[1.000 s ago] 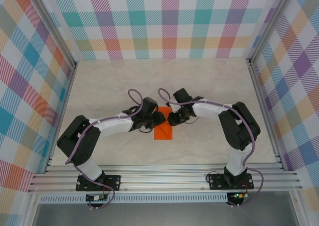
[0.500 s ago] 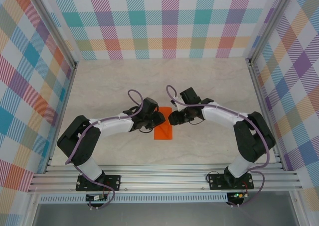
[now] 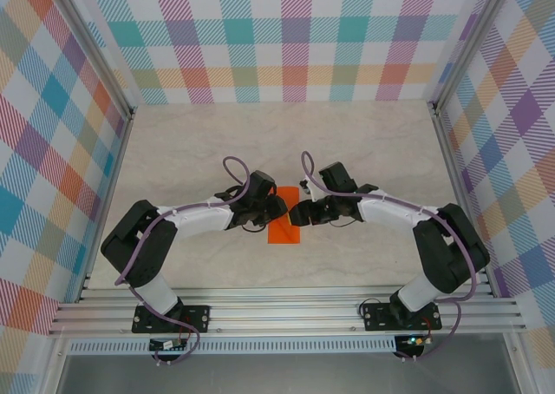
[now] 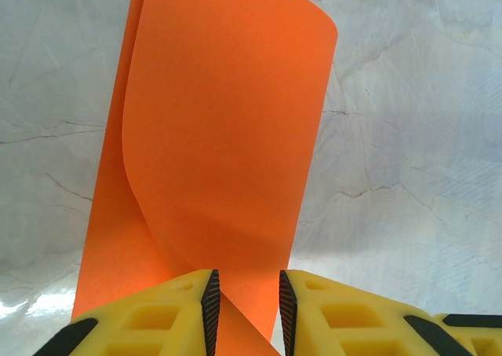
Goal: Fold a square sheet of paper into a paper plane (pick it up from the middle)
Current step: Fold the triangle a second time at the center of the table.
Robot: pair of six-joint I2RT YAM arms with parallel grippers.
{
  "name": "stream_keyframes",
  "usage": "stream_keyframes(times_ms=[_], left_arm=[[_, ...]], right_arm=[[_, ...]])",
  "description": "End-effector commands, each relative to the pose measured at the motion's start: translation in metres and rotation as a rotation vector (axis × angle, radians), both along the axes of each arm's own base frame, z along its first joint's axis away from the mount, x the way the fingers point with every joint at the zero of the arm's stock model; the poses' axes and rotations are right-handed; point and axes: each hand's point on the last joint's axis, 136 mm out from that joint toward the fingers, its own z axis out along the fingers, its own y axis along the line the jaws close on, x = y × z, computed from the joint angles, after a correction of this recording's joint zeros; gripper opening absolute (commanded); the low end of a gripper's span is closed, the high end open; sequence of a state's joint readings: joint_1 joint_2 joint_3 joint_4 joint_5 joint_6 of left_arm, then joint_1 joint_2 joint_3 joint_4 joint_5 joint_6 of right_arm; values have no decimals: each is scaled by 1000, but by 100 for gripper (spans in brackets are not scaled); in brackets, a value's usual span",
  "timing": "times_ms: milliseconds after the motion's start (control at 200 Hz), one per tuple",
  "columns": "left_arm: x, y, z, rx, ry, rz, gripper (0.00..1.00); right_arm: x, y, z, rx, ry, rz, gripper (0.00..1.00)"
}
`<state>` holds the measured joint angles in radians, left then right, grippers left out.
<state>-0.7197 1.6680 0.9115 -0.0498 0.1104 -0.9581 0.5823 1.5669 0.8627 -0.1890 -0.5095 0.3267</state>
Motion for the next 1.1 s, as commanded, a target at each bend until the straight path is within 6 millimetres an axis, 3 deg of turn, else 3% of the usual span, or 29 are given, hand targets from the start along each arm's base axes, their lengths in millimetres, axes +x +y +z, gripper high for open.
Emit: stream_keyframes(times_ms=[0,640,1095], left_arm=[[1,-6,2,-3,-4,5,29],[2,-7,2,-9,-3,5,29],[-1,-1,8,-1,-15,10,32]], right_arm=[[2,9,-1,49,19,19,49],[4,21,-20,52,42,57,35],[11,13,-25,-24,8,56,8]])
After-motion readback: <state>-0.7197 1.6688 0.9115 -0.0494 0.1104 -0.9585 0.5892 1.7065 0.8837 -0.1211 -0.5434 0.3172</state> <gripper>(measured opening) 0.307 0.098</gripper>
